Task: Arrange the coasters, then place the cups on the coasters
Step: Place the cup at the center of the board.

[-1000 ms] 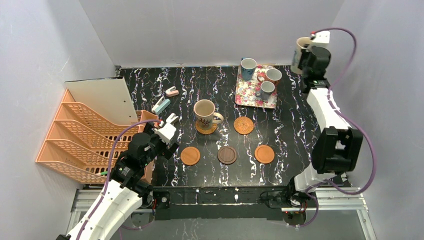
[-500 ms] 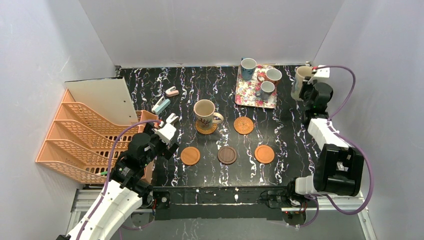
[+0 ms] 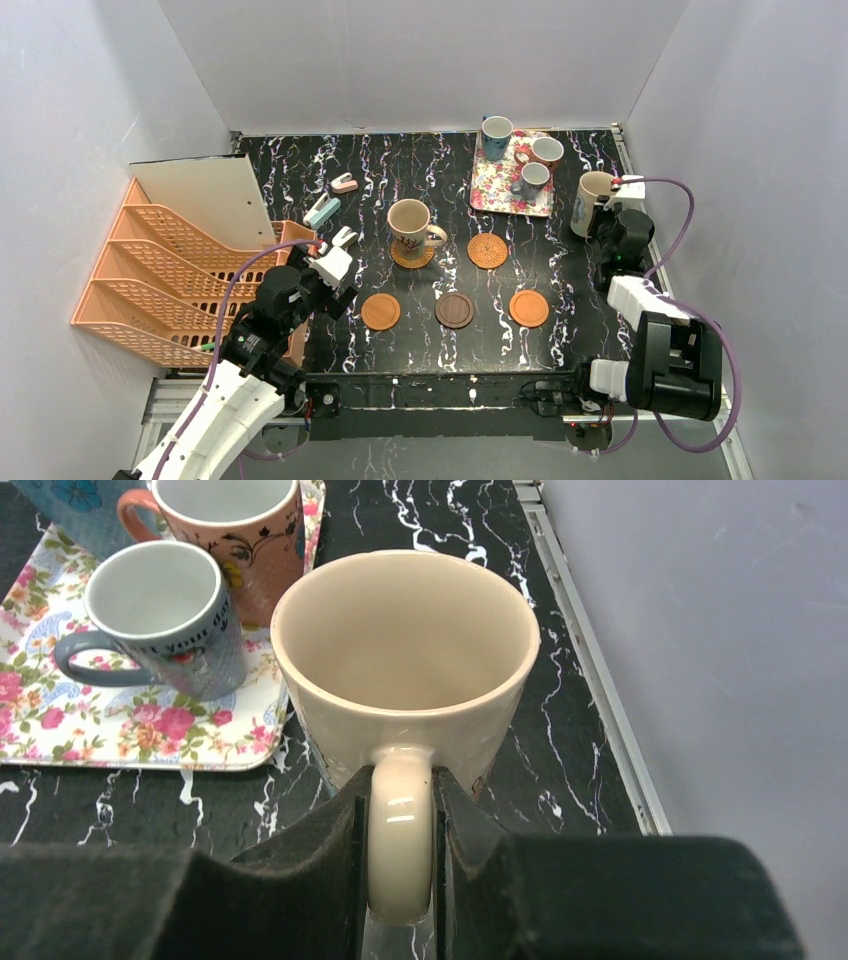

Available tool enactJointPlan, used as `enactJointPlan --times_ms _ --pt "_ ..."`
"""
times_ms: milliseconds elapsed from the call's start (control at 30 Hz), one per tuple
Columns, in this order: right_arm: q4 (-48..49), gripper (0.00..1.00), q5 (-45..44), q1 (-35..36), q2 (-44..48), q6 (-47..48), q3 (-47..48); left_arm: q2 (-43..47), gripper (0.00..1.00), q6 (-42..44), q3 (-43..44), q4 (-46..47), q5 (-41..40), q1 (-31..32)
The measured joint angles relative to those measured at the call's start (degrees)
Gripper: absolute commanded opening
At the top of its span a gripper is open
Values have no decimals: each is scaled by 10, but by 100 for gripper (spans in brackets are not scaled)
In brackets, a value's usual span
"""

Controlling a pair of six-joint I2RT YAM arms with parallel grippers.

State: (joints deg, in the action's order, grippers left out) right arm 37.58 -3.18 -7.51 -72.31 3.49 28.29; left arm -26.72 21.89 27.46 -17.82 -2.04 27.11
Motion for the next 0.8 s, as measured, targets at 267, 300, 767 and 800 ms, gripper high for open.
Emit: enactJointPlan --times_ms 267,300,767,800 --pt "7 1 5 0 30 5 -46 0 98 0 0 -2 0 0" --pt "7 1 6 0 32 6 -48 0 98 0 0 -2 0 0" --pt "-158 49 38 -13 84 28 -6 5 98 0 0 -2 0 -1" --pt "-175 50 43 -16 85 28 1 5 98 0 0 -2 0 -2"
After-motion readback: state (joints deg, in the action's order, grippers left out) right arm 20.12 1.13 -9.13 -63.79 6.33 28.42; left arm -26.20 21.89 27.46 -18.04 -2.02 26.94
